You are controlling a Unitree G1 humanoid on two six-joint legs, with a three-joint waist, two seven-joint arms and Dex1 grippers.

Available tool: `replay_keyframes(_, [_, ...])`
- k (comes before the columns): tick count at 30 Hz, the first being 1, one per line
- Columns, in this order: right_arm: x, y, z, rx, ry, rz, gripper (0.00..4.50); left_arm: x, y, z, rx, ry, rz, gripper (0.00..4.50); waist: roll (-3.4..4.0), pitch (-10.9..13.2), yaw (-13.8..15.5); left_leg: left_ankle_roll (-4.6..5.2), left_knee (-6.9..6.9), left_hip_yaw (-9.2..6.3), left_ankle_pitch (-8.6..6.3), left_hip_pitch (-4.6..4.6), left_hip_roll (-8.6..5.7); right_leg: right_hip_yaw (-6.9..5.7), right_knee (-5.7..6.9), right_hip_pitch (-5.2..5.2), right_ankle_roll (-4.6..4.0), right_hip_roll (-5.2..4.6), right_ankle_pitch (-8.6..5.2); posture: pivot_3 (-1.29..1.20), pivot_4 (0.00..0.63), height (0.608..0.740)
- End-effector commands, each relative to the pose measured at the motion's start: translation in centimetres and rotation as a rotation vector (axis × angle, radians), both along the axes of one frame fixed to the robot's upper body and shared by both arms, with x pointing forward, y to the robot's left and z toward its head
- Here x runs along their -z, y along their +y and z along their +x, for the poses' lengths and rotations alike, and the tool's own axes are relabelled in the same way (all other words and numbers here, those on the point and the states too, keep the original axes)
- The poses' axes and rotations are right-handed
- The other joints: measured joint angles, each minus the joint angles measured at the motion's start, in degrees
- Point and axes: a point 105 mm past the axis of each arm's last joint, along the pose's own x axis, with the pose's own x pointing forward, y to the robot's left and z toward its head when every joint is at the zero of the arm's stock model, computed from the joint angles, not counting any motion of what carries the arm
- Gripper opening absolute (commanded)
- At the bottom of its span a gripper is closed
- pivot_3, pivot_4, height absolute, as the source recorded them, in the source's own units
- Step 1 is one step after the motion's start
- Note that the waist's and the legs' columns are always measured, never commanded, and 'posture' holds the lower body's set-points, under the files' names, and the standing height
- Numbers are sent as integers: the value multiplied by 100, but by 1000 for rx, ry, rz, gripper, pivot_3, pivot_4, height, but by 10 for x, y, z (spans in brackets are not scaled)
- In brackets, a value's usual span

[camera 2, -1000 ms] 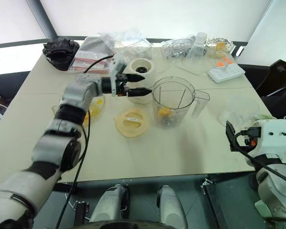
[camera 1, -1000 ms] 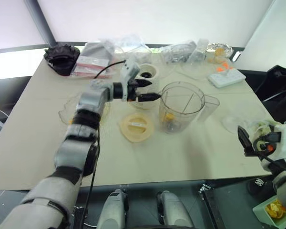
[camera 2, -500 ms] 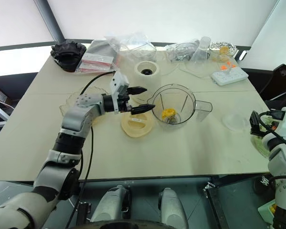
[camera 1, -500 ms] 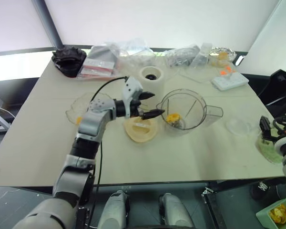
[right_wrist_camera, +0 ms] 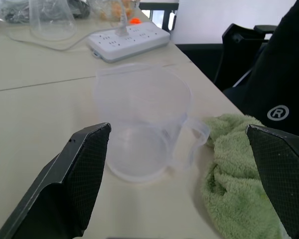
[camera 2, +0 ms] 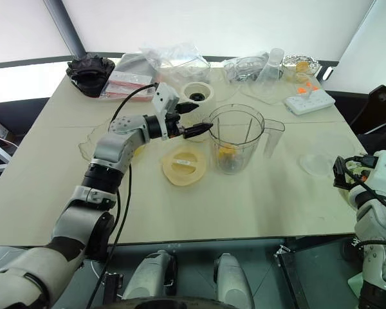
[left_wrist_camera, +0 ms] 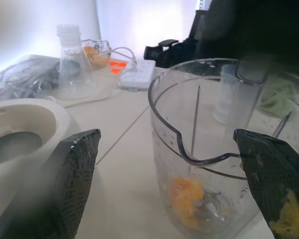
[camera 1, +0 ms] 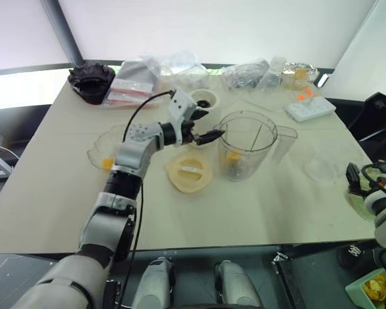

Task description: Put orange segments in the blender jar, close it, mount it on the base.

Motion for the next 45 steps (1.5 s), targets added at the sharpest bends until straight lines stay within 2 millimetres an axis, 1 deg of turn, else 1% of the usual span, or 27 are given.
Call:
replay_keyframes(1, [-14,-2,0,22,-51,-21,4500,-8,-1,11,-52,-10,-15,4448,-1,0,-4,0,0,0,0,-3,0,0,-1,-4,0,1,0,0,150,740])
replay_keyframes(4, [-11,-2,1,27,-49,-13,4500,-20,-6,14,-49,-1,-70,4448,-1,1,-10,0,-3,1,0,-5,-3,-1,-1,-7,0,3,0,0,150,740])
replay_keyframes(8, [-6,-5,0,47,-37,-1,4500,-31,-8,9,2,25,-126,4448,0,3,-12,0,-7,1,0,-14,-3,-1,-1,-16,1,4,-1,0,150,740])
replay_keyframes(16, [6,-16,1,112,19,5,4500,-43,0,-11,120,82,-189,4448,3,4,-75,1,-10,2,0,-37,-2,-1,-1,-40,1,6,0,0,150,740])
replay_keyframes(19, [11,-22,4,139,37,6,4500,-51,8,-20,150,108,-218,4448,2,4,-124,1,-10,1,0,-39,-1,-1,0,-41,2,6,0,0,150,740])
replay_keyframes(22, [15,-24,11,136,37,15,4500,-56,25,-27,156,128,-228,4448,4,5,-161,1,-10,1,0,-39,-2,-1,1,-43,3,7,0,0,150,740])
replay_keyframes(24, [17,-27,16,142,37,20,4500,-54,37,-34,161,138,-201,4448,7,6,-186,1,-11,3,0,-39,0,2,4,-48,3,12,1,0,150,740])
replay_keyframes(28, [21,-34,26,164,31,50,4500,-44,50,-49,181,167,-151,4448,9,7,-169,1,-19,2,1,-38,3,4,18,-60,4,22,1,0,150,740])
replay_keyframes(31, [24,-37,33,169,34,62,4500,-35,56,-59,187,190,-119,4448,9,7,-148,1,-19,1,1,-39,5,3,23,-61,4,27,0,0,150,740])
replay_keyframes(34, [27,-41,40,172,43,61,4500,-27,59,-64,179,207,-106,4448,9,7,-141,1,-19,2,1,-39,5,5,22,-61,4,28,0,0,150,740])
replay_keyframes(37, [31,-46,44,186,53,77,4500,-23,59,-66,166,211,-104,4448,9,7,-146,1,-19,4,1,-39,4,7,21,-61,4,26,0,0,150,740])
replay_keyframes(42, [36,-51,49,199,54,96,4500,-25,63,-63,121,212,-128,4448,9,7,-166,1,-19,6,1,-39,4,10,22,-62,4,27,0,0,150,740])
replay_keyframes(43, [36,-52,51,201,51,100,4500,-25,66,-59,93,212,-140,4448,9,7,-167,1,-19,6,1,-39,4,9,22,-62,5,28,0,0,150,740])
replay_keyframes(45, [36,-53,54,201,47,103,4500,-23,78,-47,6,236,-172,4448,9,7,-169,1,-19,5,1,-38,4,9,23,-62,5,31,1,0,150,740])
